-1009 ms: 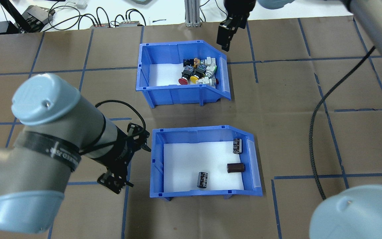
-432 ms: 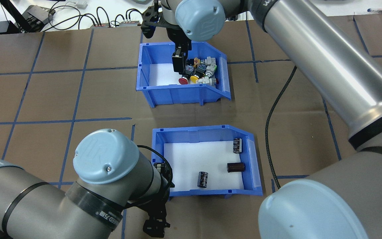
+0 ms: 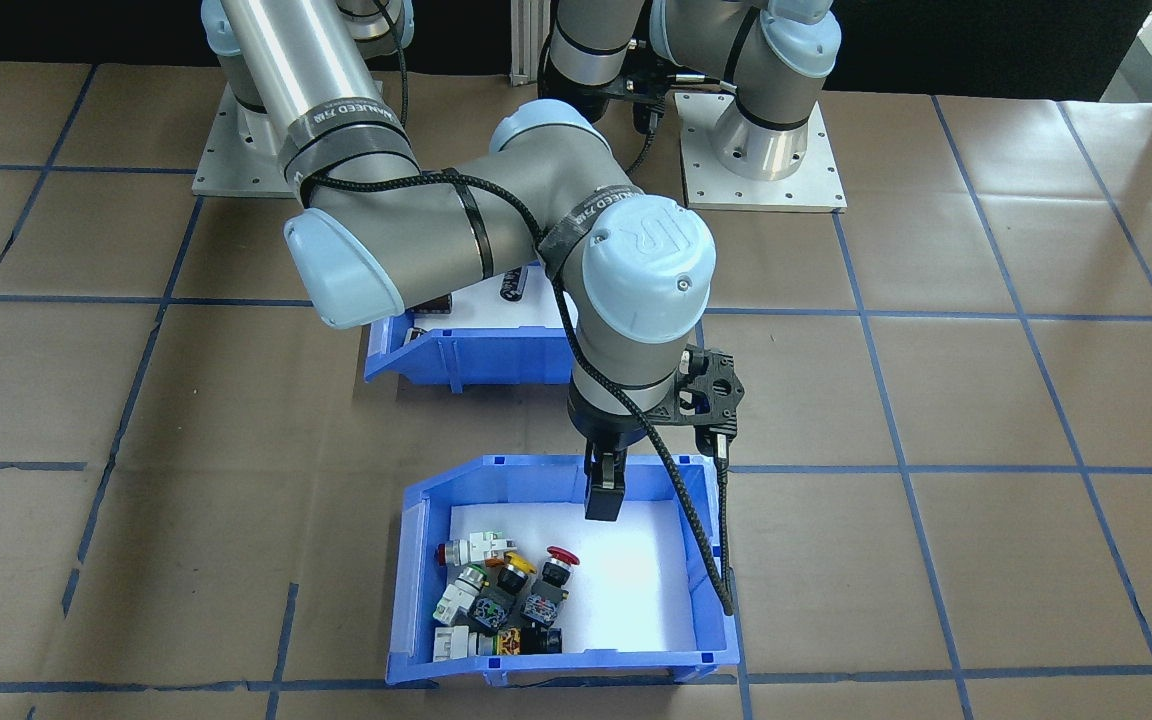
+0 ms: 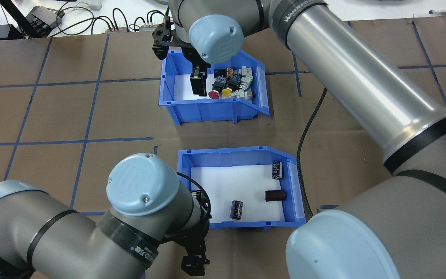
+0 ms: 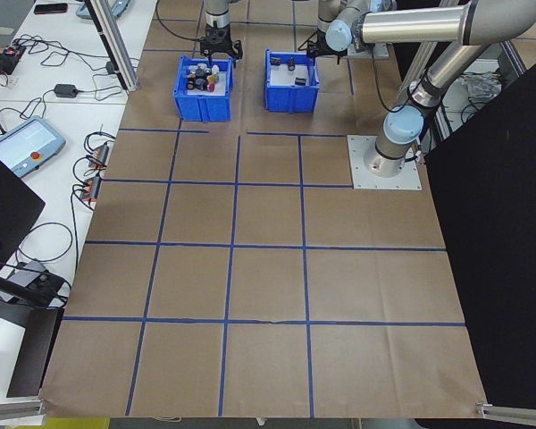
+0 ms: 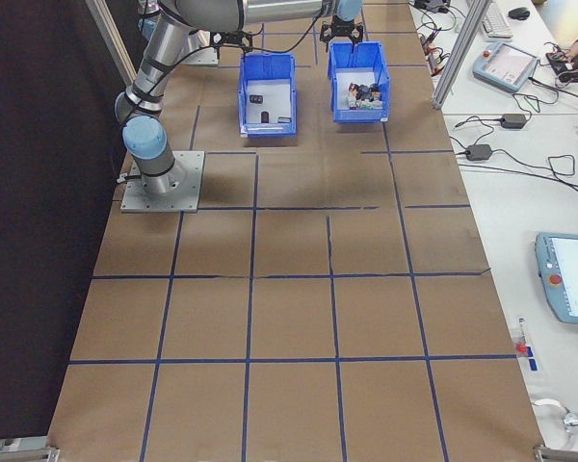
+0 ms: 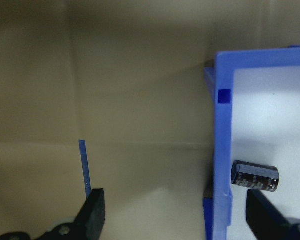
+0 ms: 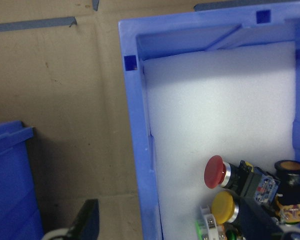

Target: Place battery box in front

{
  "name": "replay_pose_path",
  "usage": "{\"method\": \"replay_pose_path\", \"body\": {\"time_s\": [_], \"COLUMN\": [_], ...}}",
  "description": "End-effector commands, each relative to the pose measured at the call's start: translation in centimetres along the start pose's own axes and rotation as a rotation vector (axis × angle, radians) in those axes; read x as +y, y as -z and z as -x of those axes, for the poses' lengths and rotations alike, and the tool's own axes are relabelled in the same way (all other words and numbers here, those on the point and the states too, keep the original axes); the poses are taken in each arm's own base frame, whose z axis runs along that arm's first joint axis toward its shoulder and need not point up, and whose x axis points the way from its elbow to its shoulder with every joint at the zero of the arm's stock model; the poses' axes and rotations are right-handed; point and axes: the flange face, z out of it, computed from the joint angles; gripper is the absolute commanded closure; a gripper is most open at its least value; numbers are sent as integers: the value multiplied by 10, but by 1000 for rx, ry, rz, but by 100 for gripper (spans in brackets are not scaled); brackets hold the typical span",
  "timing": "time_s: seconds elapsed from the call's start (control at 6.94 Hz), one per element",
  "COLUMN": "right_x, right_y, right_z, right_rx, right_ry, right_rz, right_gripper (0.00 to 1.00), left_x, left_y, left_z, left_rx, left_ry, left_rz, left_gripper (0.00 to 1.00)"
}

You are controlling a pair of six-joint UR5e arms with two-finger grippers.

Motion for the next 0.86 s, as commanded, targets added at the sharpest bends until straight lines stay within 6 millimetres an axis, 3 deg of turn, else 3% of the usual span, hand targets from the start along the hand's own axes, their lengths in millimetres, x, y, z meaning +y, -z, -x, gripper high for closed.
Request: {"method": "replay_pose_path", "body": {"time_s": [0.0,0.14,0.29,0.58,0.72], "right_x": [-4,-6,-3,2,3], "right_y": [-34,-61,-77,-79,-77], "right_z": [5,3,6,9,9], "right_rx": [-18,16,50,58,62], "right_ry": [1,-4,-8,-66,-76], "right_rz": [12,-8,-23,6,10], "right_gripper": [0,0,0,0,24], "left_x": [8,10,9,7,8], "left_y": [-18,-23,-26,-28,-33], "left_z": [-15,-24,-27,-35,-39], "left_rx": [15,50,58,100,109], "left_ry": [6,0,0,-5,-2], "left_rz": [-3,-10,-23,-61,-59], "left_gripper": [0,0,0,0,0]}}
